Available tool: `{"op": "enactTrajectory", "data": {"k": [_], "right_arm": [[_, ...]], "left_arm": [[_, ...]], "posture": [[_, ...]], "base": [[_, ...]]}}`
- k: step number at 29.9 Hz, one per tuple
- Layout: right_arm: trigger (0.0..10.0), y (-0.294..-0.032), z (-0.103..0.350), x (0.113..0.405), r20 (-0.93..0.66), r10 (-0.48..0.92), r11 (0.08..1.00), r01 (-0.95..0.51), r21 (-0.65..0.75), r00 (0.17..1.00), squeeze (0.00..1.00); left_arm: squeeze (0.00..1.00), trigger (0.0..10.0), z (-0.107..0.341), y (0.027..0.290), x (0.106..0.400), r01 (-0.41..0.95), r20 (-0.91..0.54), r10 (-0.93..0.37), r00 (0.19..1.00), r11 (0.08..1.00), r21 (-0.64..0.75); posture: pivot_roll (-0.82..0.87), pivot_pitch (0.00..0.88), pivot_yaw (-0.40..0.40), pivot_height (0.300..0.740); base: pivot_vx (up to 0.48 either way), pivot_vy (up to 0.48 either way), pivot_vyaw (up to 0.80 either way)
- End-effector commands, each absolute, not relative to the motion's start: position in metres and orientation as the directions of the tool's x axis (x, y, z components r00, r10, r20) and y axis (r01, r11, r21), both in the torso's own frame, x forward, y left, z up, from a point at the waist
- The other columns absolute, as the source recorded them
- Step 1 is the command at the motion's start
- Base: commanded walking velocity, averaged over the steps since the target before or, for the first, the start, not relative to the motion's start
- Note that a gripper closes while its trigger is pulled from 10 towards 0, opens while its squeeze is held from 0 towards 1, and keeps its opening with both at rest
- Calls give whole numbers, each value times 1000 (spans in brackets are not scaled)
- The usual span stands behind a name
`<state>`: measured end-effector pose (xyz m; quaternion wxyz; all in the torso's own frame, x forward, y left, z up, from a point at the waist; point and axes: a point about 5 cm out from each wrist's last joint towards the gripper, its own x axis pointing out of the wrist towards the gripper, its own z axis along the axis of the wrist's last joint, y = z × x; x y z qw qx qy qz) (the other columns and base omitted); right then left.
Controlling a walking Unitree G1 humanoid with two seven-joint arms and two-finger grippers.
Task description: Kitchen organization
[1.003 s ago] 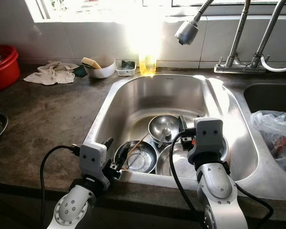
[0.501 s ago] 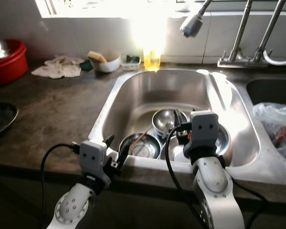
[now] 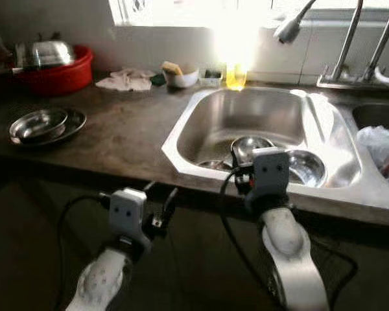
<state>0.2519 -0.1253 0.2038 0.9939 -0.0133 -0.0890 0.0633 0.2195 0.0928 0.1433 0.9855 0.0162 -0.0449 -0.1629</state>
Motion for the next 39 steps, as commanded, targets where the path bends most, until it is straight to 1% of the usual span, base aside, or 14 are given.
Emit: {"op": "enactTrajectory", "data": {"k": [1,7,24,35,39], "right_arm": [[10000,-128,206,252,186,120,993,-113,-46,975,0],[10000,-128,202,251,170,127,991,-117,-66,977,0],[10000,-124,200,251,159,144,988,-133,-75,977,0],[10000,-124,201,254,159,134,990,-124,-73,978,0],[10000,-125,201,254,162,125,991,-117,-59,979,0]], "left_arm": [[0,10000,146,90,219,328,96,-330,939,944,44],[0,10000,143,89,219,314,84,-315,945,949,27],[0,10000,145,87,217,327,80,-330,941,944,43],[0,10000,146,86,218,330,86,-333,939,943,50],[0,10000,146,86,218,331,86,-334,939,942,50]], "posture": [[77,29,-1,740],[78,42,-1,740],[89,69,-5,740],[90,71,-5,740],[90,73,-6,740]], "base": [[-326,0,0],[0,0,0],[0,0,800],[275,0,800],[291,0,0]]}}
